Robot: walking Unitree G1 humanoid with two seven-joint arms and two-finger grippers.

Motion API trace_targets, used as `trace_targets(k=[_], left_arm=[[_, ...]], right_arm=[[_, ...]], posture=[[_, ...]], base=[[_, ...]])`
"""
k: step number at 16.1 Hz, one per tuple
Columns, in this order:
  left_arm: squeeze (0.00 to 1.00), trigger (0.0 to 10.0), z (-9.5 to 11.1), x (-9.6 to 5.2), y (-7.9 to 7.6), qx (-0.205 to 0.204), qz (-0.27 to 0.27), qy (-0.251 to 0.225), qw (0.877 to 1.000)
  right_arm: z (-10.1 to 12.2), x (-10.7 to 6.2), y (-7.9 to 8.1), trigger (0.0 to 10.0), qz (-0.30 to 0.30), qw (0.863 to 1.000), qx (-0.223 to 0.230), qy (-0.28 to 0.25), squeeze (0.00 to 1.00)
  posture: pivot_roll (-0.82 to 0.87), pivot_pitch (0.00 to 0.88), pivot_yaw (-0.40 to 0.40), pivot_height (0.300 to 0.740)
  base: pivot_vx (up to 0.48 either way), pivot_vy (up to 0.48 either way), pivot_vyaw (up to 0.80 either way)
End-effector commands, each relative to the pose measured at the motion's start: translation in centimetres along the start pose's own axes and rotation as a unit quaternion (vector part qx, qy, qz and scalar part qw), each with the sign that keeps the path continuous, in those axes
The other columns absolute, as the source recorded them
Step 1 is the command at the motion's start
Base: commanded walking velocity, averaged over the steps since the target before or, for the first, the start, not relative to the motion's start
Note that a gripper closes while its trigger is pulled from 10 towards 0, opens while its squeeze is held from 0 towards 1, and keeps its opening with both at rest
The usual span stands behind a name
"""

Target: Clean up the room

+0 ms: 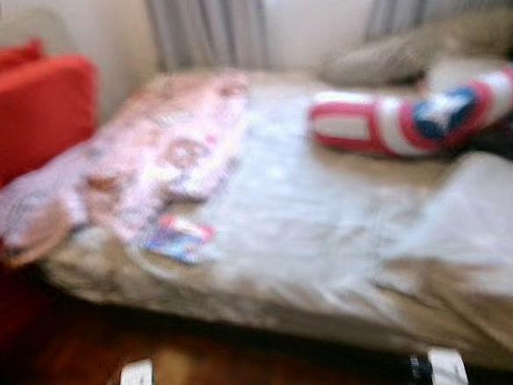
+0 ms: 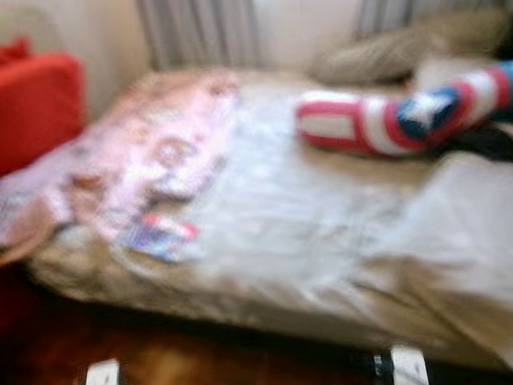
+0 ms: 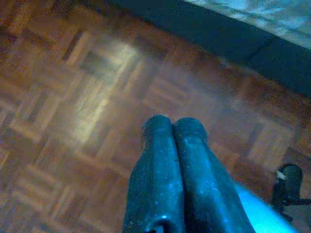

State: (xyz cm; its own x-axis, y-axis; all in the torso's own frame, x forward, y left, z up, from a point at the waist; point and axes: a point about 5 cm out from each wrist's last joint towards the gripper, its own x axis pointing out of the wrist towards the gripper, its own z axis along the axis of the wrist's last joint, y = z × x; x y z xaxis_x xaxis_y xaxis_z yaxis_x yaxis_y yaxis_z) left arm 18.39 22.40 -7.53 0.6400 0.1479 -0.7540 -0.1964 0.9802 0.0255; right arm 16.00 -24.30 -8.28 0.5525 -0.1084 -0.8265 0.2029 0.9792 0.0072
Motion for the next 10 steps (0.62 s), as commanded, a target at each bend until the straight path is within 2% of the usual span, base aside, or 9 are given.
trace_targets(k=[1, 3, 10], left_arm=[[0.0, 10.0, -0.75, -0.16, -0.03, -0.003, 0.0, 0.011, 1.0], [0.0, 10.0, -0.45, -0.07, -0.29, 0.0, -0.005, 0.007, 1.0], [0.0, 10.0, -0.29, -0.03, -0.5, 0.002, -0.01, 0.004, 1.0]], right_arm=[[0.07, -0.08, -0.46, 10.0, -0.008, 1.0, 0.008, -0.005, 0.0], [-0.03, -0.09, -0.48, 10.0, -0.008, 1.0, 0.007, -0.001, 0.0], [-0.13, -0.1, -0.47, 10.0, -0.007, 1.0, 0.008, 0.002, 0.0]], posture=[[0.0, 0.0, 0.012, 0.74], [-0.01, 0.0, 0.013, 0.74], [-0.01, 0.0, 0.018, 0.74]], base=[[0.0, -0.281, 0.0], [0.0, -0.281, 0.0], [0.0, -0.282, -0.75]])
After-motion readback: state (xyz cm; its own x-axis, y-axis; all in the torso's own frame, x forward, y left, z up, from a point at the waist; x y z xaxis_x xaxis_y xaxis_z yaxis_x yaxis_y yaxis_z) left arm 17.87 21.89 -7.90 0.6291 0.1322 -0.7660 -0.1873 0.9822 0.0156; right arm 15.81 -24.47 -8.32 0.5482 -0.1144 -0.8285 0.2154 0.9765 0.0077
